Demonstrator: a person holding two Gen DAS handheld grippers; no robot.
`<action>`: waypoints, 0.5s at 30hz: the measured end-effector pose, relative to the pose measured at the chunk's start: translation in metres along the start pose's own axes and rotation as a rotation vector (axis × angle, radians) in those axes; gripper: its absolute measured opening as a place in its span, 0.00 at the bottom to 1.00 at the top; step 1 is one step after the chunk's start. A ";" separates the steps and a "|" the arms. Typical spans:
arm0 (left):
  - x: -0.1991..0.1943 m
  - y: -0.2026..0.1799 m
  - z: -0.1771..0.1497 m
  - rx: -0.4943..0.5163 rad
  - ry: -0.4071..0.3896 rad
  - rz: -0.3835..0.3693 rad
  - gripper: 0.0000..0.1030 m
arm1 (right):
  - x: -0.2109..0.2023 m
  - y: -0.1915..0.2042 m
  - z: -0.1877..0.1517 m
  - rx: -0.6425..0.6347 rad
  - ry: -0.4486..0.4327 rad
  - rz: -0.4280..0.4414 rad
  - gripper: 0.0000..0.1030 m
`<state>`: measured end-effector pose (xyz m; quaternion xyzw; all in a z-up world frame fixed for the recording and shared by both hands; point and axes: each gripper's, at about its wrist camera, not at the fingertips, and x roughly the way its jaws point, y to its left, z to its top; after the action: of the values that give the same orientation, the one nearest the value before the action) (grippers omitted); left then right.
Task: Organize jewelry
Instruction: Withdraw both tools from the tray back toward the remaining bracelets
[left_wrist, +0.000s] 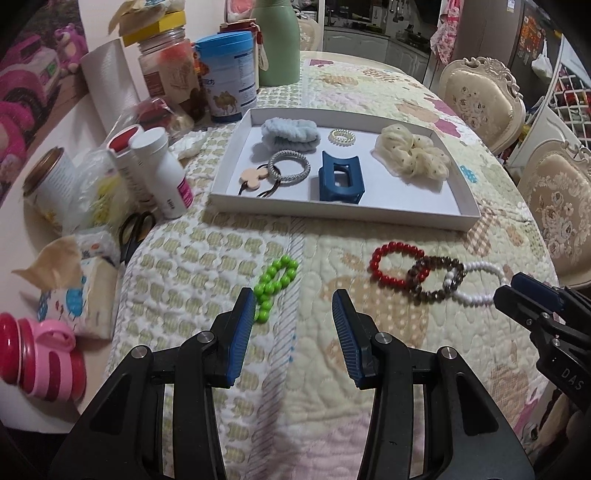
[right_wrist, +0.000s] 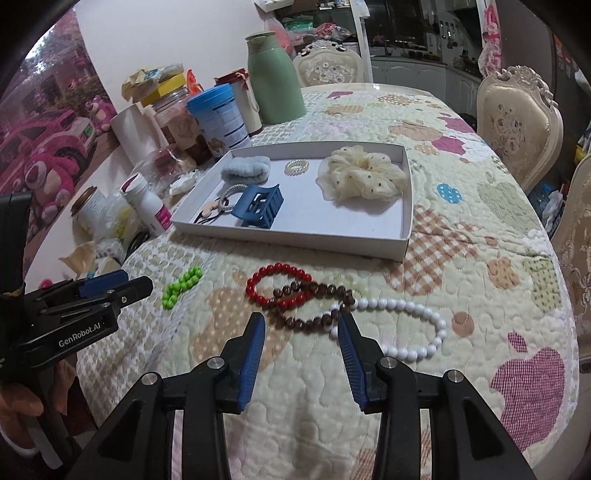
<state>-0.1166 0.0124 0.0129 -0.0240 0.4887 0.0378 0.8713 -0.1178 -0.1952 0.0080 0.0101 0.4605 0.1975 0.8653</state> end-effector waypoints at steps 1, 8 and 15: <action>-0.002 0.001 -0.003 -0.003 0.000 0.002 0.41 | -0.001 0.000 -0.001 -0.001 0.001 -0.001 0.39; -0.011 0.003 -0.015 -0.011 -0.007 0.011 0.41 | -0.013 -0.001 -0.013 -0.008 -0.004 -0.003 0.42; -0.017 0.005 -0.024 -0.022 -0.011 0.012 0.41 | -0.021 0.001 -0.021 -0.025 -0.001 -0.007 0.44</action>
<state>-0.1464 0.0152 0.0153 -0.0302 0.4834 0.0485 0.8735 -0.1452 -0.2054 0.0131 -0.0022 0.4576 0.2003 0.8663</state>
